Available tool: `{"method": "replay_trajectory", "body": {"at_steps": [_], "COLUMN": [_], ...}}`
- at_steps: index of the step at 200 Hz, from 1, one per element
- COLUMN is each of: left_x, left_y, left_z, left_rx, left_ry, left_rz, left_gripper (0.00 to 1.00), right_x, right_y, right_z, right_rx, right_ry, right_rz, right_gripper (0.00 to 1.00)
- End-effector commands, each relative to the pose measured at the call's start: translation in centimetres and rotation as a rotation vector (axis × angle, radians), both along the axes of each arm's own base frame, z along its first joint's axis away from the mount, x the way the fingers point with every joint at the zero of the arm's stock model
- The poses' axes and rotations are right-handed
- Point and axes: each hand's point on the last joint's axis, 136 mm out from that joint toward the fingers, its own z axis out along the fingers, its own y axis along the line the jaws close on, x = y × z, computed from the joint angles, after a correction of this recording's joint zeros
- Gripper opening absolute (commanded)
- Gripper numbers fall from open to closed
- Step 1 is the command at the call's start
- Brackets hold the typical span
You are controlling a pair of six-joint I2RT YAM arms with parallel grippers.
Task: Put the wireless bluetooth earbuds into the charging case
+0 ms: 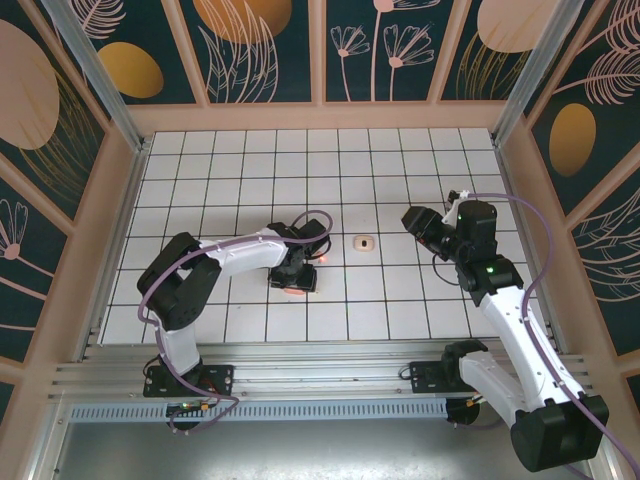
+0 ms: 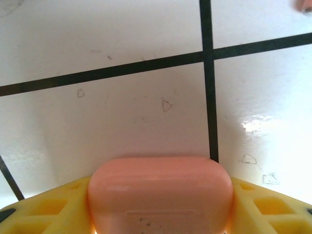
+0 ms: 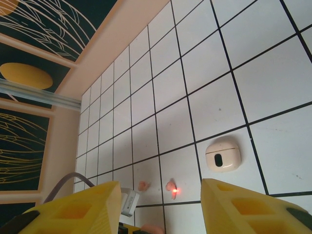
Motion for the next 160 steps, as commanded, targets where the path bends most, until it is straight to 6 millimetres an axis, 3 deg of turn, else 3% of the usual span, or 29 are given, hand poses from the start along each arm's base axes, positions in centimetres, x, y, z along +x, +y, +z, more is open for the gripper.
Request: {"method": "replay_trajectory", "body": {"at_steps": [1,16,63,92,160], "left_x": [1.2,1.6,3.1,1.7,-2.2], "left_y": [-0.6,-0.6,-2.9,-3.9,-5.5], "left_z": [2.9,3.8,10.7,13.0,14.1], "left_rx": [-0.042,-0.066,-0.285,-0.374,-0.521], "left_ry": [-0.098,-0.153,-0.504,-0.670,-0.884], "left_rz": [-0.046,-0.086,-0.387,-0.645,-1.036], "left_gripper": [0.51,0.48,0.47,0.47,0.47], "right_x": [-0.5,-0.6,-0.1,-0.1,-4.3], "right_y": [0.5,1.0,3.2,3.9,10.3], "right_z": [0.8,0.7,-0.5,-0.6,-2.0], "right_rx": [-0.009,-0.026,-0.042,-0.057,0.001], "right_ry": [-0.016,-0.012,0.042,0.042,0.088], "right_rz": [0.042,0.080,0.239,0.307,0.585], "right_gripper": [0.47,0.48,0.46,0.45,0.44]}}
